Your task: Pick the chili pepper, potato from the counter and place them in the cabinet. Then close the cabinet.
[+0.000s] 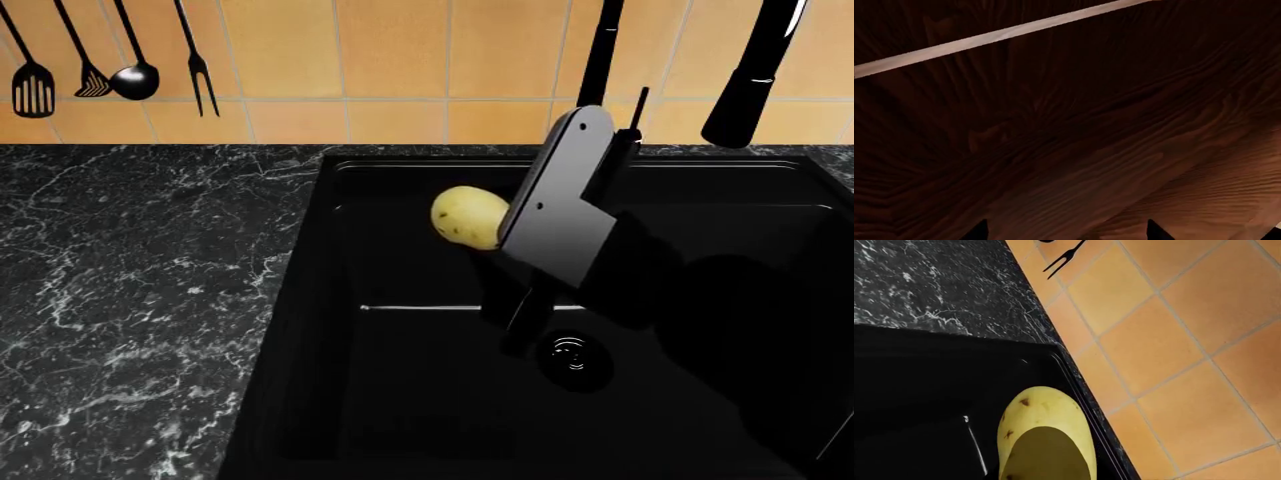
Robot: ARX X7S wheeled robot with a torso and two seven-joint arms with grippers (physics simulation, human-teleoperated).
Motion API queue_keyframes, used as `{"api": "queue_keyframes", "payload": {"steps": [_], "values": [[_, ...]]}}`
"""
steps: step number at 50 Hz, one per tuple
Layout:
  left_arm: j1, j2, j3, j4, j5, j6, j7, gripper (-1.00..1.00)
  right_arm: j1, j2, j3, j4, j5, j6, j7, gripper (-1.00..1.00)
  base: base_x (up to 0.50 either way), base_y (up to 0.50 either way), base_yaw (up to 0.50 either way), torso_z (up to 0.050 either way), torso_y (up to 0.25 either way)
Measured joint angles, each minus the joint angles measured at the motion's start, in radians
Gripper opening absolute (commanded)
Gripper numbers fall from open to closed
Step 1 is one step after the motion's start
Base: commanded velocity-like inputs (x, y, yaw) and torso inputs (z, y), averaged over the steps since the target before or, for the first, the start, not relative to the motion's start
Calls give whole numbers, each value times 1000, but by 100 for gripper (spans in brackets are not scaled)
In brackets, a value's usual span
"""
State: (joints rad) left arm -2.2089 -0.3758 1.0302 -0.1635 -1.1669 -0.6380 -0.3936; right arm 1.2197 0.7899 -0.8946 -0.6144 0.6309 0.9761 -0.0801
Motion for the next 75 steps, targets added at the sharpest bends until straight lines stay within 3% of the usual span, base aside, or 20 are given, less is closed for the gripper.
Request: {"api": "queue_keyframes", "payload": {"steps": [17, 39, 75], "values": [[20, -78, 19, 231, 11, -9, 25, 100, 1, 3, -1, 3, 0, 3, 2, -100, 0, 0, 0, 0, 0], [53, -121, 45, 445, 12, -28, 23, 100, 3, 7, 0, 7, 2, 6, 4, -100, 0, 0, 0, 0, 0], [247, -242, 142, 670, 87, -85, -206, 100, -7, 27, 8, 4, 10, 4, 12, -100, 0, 0, 0, 0, 0]]}}
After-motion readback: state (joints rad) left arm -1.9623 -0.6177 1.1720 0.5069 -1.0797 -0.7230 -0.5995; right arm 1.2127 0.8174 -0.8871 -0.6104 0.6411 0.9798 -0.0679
